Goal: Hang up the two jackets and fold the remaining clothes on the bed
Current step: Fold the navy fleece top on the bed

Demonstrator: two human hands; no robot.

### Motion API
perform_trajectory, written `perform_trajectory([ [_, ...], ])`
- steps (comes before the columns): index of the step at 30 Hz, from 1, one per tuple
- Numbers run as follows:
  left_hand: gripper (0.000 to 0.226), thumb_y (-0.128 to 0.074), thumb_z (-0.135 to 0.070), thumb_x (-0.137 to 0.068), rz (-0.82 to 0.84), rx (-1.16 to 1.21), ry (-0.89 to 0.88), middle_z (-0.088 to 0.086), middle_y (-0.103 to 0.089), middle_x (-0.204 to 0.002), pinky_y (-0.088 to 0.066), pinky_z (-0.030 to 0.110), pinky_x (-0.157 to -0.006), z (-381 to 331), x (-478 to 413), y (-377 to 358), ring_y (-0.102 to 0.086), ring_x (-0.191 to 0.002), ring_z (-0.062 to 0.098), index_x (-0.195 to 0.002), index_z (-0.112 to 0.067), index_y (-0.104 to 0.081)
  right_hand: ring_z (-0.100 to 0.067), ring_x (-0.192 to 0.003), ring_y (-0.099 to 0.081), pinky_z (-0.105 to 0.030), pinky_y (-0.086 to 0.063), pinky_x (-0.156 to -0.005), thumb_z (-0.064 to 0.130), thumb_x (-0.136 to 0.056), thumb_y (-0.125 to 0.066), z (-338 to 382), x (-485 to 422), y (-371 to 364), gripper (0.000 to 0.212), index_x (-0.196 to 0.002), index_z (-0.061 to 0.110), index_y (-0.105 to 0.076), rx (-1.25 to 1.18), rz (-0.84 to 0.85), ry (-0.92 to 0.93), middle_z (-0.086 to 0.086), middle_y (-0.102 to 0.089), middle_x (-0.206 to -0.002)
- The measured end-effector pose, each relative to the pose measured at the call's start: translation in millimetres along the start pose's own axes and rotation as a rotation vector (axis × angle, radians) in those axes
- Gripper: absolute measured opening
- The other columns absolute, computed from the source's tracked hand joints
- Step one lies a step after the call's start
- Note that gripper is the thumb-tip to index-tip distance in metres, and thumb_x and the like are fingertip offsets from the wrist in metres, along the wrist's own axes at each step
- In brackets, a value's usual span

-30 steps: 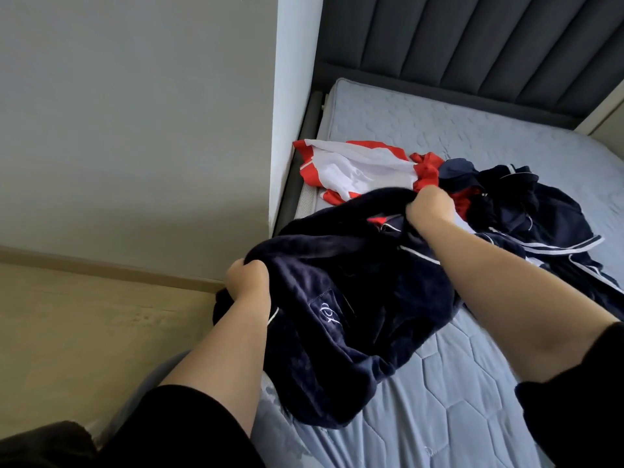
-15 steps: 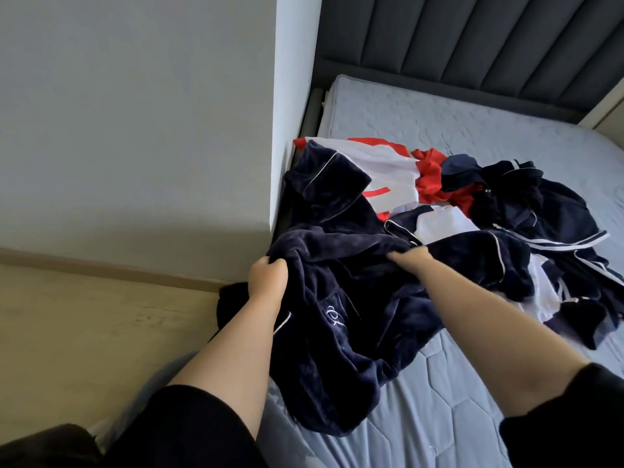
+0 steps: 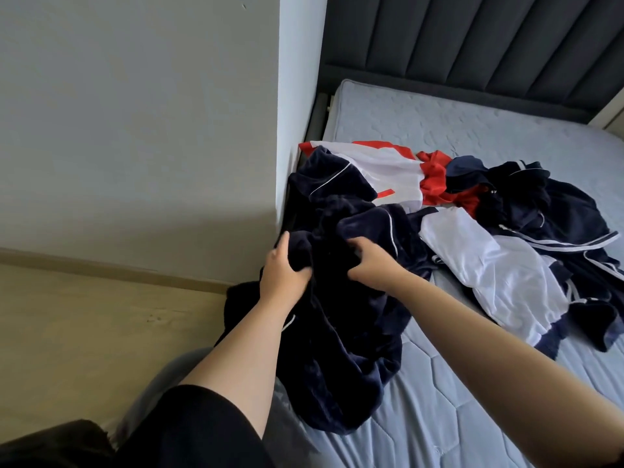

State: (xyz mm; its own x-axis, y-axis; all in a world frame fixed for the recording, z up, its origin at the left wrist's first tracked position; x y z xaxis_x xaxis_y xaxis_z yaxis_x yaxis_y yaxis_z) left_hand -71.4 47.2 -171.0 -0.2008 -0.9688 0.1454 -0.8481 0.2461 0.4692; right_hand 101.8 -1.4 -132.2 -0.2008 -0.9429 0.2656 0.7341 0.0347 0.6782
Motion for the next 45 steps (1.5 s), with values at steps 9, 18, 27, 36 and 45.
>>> perform_trajectory([
  [9, 0.053, -0.051, -0.018, -0.092, -0.018, -0.483, 0.001, 0.000, -0.034, -0.136, -0.044, 0.035, -0.089, 1.7, 10.4, 0.0, -0.038, -0.121, 0.023, -0.142, -0.029, -0.038, -0.034, -0.140, -0.016, -0.056, -0.023, -0.109, 0.009, -0.086, -0.053, -103.4, 32.5, 51.0, 0.083, -0.151, 0.014, -0.001, 0.977, -0.381, -0.318, -0.019, -0.008, -0.154],
  [18, 0.036, -0.046, -0.011, -0.085, 0.107, -0.399, 0.000, 0.005, -0.056, -0.116, -0.045, 0.034, -0.077, 2.9, 5.9, -9.2, -0.053, -0.104, 0.031, -0.113, -0.026, -0.063, -0.031, -0.097, -0.061, -0.034, -0.044, -0.064, 0.017, -0.095, -0.045, -87.4, 17.9, 17.0, 0.050, -0.142, 0.020, -0.029, 0.419, -0.387, -0.016, -0.007, -0.044, -0.138],
  [27, 0.016, -0.051, -0.020, -0.077, 0.142, -0.266, 0.015, -0.002, -0.047, -0.057, -0.030, 0.029, -0.053, -1.2, 8.3, -13.4, -0.044, -0.060, 0.021, -0.062, -0.015, -0.046, -0.018, -0.084, -0.055, -0.029, -0.040, -0.066, 0.033, -0.084, -0.060, -79.3, 6.5, 28.3, 0.020, -0.082, 0.014, -0.063, 0.211, -0.343, -0.176, 0.000, -0.060, -0.082],
  [36, 0.061, -0.052, -0.020, -0.089, 0.052, -0.020, -0.118, -0.012, -0.055, -0.078, -0.037, 0.018, -0.053, -24.5, 12.9, -3.9, -0.052, -0.061, 0.007, -0.142, -0.042, -0.029, -0.012, -0.079, -0.067, -0.023, -0.056, -0.065, -0.009, -0.082, -0.047, 16.6, 30.4, 37.9, 0.049, -0.106, 0.030, -0.063, -0.344, -0.274, 0.117, 0.005, -0.068, -0.092],
  [45, 0.058, -0.065, 0.009, -0.078, 0.278, 0.007, -0.488, -0.003, -0.036, -0.143, -0.024, 0.027, -0.111, -138.5, 21.0, 66.0, -0.031, -0.133, 0.009, -0.126, -0.021, -0.055, 0.001, -0.046, -0.058, -0.012, -0.042, -0.043, -0.018, -0.074, -0.043, 125.8, 78.0, 67.1, 0.047, -0.082, 0.023, -0.067, -0.363, -0.145, 0.349, 0.012, -0.064, -0.056],
])
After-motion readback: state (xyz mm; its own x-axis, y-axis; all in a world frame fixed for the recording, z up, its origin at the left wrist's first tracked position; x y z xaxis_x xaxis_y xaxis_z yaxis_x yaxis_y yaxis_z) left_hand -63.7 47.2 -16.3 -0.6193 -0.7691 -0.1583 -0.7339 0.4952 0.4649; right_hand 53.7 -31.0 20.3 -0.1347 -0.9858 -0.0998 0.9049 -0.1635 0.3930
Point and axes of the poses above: each hand's wrist, its own x-axis away from the middle knuckle, its own y-axis out of the back of the hand, z = x × y, the point moved 8 cm from there along -x, towards the middle knuckle
